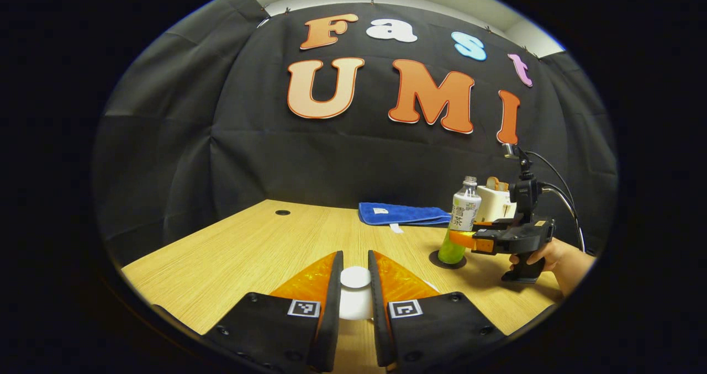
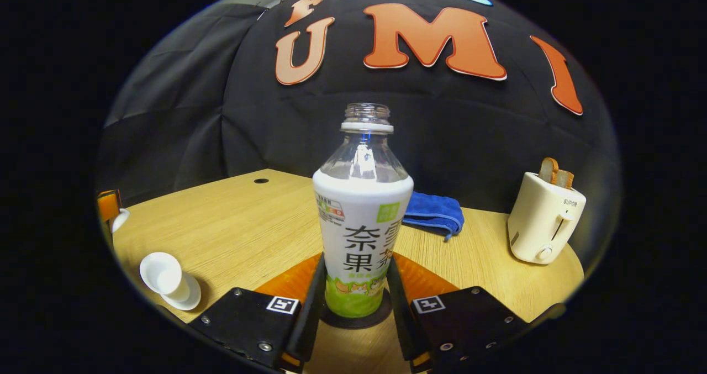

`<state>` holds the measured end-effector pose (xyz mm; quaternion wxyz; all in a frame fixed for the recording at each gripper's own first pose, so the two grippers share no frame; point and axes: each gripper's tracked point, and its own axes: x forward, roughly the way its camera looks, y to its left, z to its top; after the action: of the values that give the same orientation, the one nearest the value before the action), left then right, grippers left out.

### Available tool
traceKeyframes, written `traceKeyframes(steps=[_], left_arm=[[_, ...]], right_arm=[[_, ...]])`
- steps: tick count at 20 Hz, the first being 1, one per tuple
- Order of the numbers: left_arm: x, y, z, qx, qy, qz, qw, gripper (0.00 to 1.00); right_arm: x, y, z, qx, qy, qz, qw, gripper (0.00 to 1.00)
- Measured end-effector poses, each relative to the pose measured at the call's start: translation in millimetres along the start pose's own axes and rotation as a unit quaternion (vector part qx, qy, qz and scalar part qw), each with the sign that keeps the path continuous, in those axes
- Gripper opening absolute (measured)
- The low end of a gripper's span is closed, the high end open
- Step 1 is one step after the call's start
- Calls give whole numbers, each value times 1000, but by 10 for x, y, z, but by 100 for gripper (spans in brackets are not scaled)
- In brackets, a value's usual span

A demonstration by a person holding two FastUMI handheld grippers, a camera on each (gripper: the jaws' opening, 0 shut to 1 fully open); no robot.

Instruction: Open the teacup lid with one hand, grasp the water bottle and pour water into the teacup with the other hand; after pouring, place the water bottle on the coaster and then close the teacup lid.

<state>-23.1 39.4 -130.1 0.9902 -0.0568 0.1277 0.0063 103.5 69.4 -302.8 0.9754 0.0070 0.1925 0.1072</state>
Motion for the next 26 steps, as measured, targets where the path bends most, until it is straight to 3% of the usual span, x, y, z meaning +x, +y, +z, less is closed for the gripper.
traceKeyframes(steps=[5, 9, 20, 26], left_arm=[[153, -282, 34, -8, -1, -22, 1000, 31], [215, -517, 131, -1, -10, -42, 999, 31], [408, -679, -364, 11, 36, -26, 999, 31], [472, -704, -619, 46, 63, -20, 997, 31]], right_arm=[[-69, -45, 66, 3, -9, 1, 1000, 83], [-309, -131, 274, 8, -40, -4, 999, 94], [-1008, -344, 383, 22, -87, -27, 996, 96], [-1211, -449, 251, 34, -74, -39, 996, 96]])
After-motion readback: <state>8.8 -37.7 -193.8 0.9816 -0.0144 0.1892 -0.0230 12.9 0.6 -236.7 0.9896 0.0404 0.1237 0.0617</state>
